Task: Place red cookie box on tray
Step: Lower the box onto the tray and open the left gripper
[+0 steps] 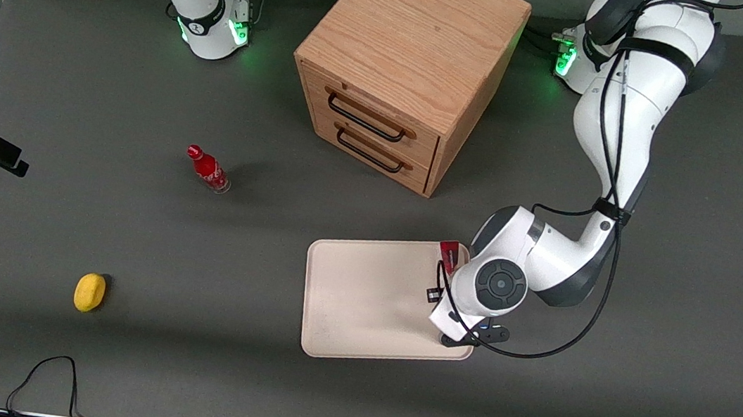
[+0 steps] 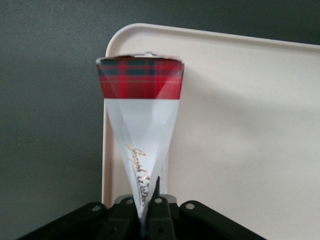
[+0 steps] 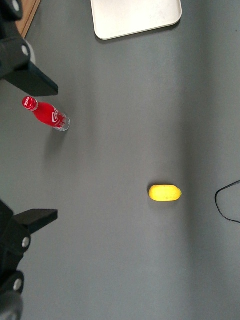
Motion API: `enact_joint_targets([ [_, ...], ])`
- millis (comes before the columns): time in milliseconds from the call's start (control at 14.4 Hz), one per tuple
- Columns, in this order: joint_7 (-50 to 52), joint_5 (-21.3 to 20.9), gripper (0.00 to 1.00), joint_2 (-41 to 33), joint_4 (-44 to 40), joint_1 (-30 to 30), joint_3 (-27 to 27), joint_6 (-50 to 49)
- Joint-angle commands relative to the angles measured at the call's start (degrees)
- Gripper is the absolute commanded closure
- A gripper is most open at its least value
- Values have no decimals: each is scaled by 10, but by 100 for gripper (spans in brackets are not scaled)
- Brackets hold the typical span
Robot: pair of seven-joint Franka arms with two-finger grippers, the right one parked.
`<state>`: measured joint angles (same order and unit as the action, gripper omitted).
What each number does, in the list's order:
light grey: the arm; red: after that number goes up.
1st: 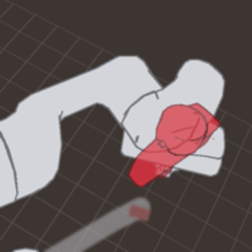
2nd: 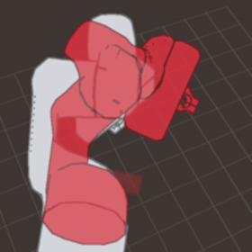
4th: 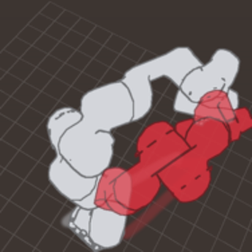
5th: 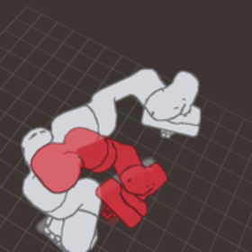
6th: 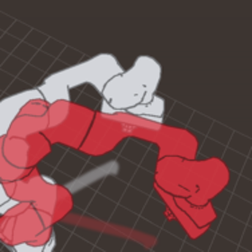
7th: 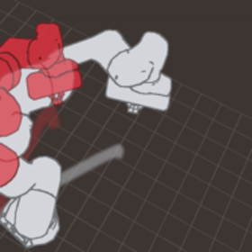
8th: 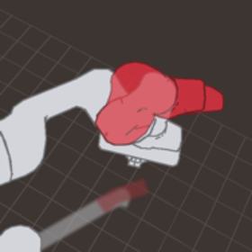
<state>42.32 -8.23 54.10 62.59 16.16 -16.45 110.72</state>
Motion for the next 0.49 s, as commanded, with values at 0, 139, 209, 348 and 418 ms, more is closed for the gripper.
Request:
enact_joint_targets([
  [0,12,-6,0,-10,7,4,5,4],
  [139,12,-7,0,-12,7,3,5,3],
  [209,12,-7,0,-14,7,3,4,3],
  [348,11,-10,0,-22,7,-1,4,0],
  [418,6,-10,0,-26,7,-4,4,-5],
])
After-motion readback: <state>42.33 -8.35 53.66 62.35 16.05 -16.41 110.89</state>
